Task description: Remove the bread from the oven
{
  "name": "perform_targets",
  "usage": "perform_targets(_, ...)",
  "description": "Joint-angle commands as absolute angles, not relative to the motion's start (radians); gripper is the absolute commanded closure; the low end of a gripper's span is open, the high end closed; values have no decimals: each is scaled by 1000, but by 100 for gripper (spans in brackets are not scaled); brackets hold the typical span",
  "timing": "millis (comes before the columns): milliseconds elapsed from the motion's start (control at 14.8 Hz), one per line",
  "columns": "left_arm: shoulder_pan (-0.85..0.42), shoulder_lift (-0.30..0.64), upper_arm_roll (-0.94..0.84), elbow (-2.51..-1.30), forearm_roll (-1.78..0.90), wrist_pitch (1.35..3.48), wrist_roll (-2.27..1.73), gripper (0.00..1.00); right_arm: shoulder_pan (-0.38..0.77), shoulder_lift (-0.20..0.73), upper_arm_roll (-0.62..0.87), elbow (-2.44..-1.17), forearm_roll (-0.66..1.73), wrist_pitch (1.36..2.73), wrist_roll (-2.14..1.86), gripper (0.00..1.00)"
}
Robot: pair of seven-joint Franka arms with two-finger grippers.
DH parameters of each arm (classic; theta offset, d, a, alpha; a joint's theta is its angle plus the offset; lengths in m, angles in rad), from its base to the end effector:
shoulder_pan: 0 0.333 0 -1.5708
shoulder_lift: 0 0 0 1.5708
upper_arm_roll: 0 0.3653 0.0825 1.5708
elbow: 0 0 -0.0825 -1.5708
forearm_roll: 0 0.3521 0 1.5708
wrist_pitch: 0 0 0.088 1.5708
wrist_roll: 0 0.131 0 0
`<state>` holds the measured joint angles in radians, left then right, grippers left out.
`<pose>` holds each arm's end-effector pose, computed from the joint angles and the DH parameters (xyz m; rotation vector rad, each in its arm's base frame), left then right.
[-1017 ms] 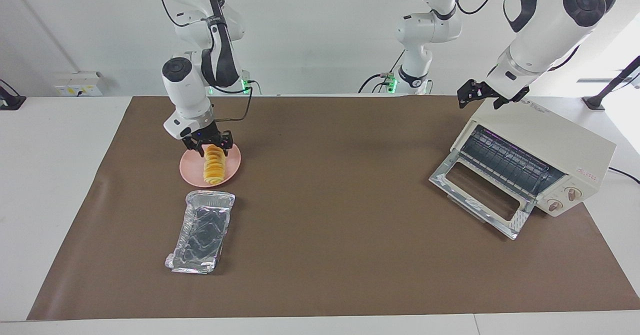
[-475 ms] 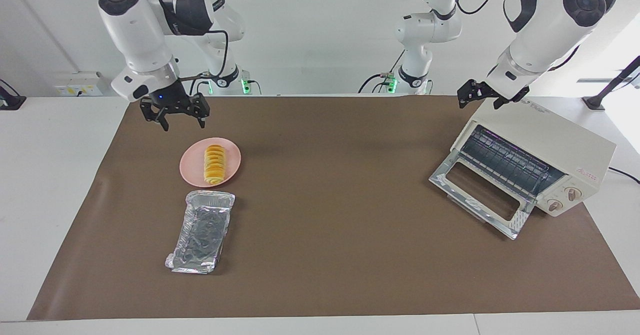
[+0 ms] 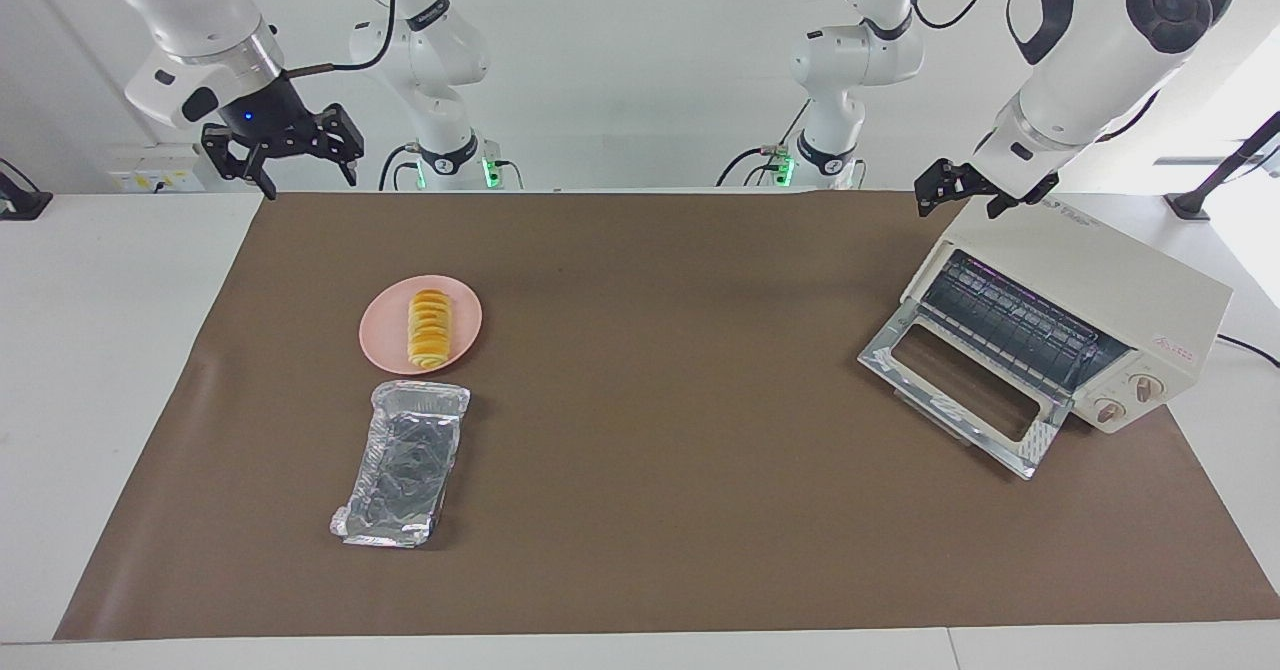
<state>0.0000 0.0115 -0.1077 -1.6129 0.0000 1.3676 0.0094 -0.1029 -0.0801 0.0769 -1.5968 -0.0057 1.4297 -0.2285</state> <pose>0.4917 -0.0528 0.6118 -3.0992 0.1819 0.4003 0.4764 -0.0113 0.6669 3.1220 0.3155 -0.1382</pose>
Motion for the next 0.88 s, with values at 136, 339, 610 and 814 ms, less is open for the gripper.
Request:
perform_targets(136,15,-14,-120,-1637,9,1376,11,0,-143,-32,89,-1575,-40,1450,-250,0)
perform_targets(339,15,-14,-120,-1638,9,1374,11,0,-146,-32,89,-1604,-37,1479,-245,0)
perform_targets(610,15,-14,-120,-1638,9,1374,11,0,-146,-32,89,-1608,-37,1479,-245,0)
perform_targets(814,15,-14,-120,-1638,8,1374,11,0,-146,-32,89,-1606,-37,1480,-244,0)
